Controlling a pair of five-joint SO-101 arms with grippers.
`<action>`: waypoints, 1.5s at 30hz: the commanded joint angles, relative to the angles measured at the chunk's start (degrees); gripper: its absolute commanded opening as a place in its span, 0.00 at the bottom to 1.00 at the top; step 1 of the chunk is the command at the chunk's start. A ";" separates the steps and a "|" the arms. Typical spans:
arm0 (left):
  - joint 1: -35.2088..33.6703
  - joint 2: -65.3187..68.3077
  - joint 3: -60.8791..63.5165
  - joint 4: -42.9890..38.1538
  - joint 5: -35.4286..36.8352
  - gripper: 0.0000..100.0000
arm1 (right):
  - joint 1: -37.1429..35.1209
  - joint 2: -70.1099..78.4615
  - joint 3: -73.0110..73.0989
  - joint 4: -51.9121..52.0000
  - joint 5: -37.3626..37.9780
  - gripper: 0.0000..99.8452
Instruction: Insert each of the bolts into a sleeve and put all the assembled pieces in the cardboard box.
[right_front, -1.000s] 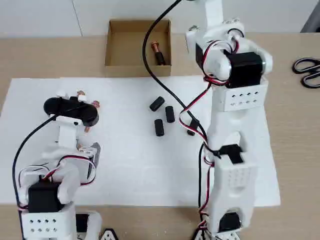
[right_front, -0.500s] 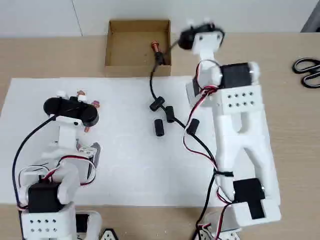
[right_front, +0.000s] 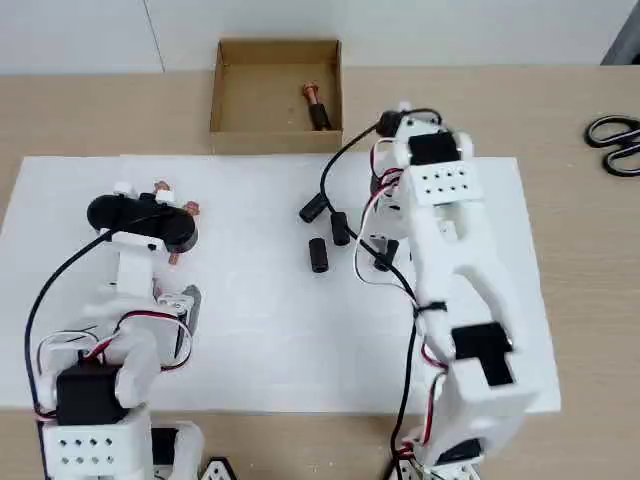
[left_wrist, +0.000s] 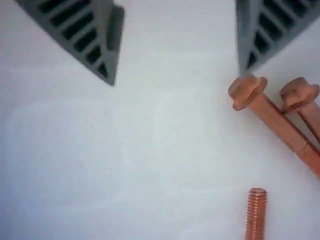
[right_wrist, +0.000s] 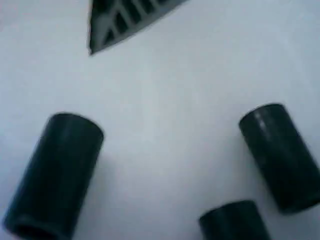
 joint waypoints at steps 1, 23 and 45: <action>0.09 -0.70 -0.40 -1.14 0.44 0.15 | -0.48 3.21 -0.44 -2.33 -5.01 0.13; 0.09 -0.70 -0.31 -1.23 0.44 0.15 | -0.84 6.46 -0.35 -12.35 -6.51 0.13; 0.09 -0.70 -0.31 -1.23 0.44 0.15 | -0.75 8.75 -0.26 -13.32 -10.90 0.13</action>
